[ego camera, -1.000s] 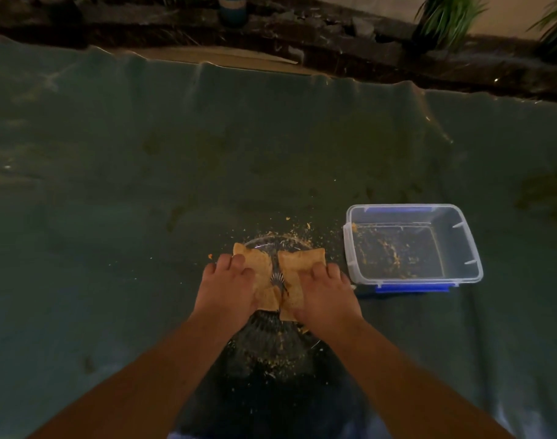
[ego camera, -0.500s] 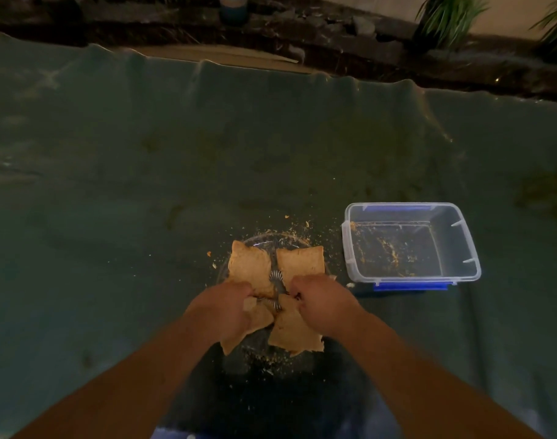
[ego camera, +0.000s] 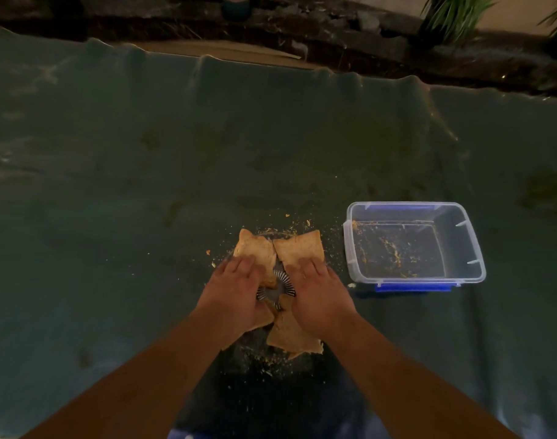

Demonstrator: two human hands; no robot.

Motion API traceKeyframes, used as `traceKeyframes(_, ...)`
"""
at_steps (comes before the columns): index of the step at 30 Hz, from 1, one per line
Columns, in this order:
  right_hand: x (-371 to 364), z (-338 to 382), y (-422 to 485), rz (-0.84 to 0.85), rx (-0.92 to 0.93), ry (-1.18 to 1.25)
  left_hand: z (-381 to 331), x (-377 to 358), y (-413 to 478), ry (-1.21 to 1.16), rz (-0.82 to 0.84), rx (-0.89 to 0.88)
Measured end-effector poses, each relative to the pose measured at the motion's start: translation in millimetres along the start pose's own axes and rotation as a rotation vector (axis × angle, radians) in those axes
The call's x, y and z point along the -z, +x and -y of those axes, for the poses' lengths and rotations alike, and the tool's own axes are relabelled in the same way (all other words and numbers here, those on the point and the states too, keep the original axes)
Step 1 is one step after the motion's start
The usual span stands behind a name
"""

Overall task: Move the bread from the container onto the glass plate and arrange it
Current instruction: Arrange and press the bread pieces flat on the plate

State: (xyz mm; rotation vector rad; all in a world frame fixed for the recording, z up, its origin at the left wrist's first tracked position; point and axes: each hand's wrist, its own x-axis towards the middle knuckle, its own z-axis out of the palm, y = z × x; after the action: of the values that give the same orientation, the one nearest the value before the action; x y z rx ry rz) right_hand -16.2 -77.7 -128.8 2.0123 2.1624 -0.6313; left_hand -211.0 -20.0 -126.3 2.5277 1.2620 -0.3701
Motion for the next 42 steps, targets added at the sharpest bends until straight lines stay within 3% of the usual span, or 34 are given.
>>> traceKeyframes(4, -7.4, 4.1, -22.6, -0.124, 0.100, -0.044, 1.9, -8.5, -23.5, 0.015, -0.167, -0.065)
traceKeyframes(11, -26.6, -17.4, -40.8, 0.053, 0.206, -0.105, 7.8, -37.4, -35.1, 0.114, -0.073, -0.105)
traceKeyframes(15, -17.0, -31.4, -29.7, 0.083, 0.231, -0.139, 13.3, -40.4, -27.6, 0.152, -0.033, -0.185)
traceKeyframes(19, -12.3, -26.3, -29.8, 0.005, 0.258, -0.121, 17.7, -36.8, -23.9, 0.129, -0.133, -0.285)
traceKeyframes(22, -11.1, -19.9, -15.8, -0.043, 0.211, -0.119, 19.0, -22.2, -7.8, 0.135, -0.128, -0.279)
traceKeyframes(28, -27.8, -10.8, -1.8, -0.021, 0.102, -0.115, 20.5, -27.4, 7.2, 0.181, 0.052, -0.172)
traceKeyframes(33, -43.1, 0.0, -6.8, -0.084, 0.018, -0.029, 4.3, -41.8, -0.1, 0.094, -0.003, -0.035)
traceKeyframes(37, -43.0, -0.6, -7.4, -0.072, 0.009, -0.036, 4.7, -40.6, -0.8, 0.099, -0.012, -0.036)
traceKeyframes(42, -33.6, 1.2, -11.9, -0.086, -0.011, 0.016, 12.3, -33.0, -6.4, -0.066, -0.118, -0.045)
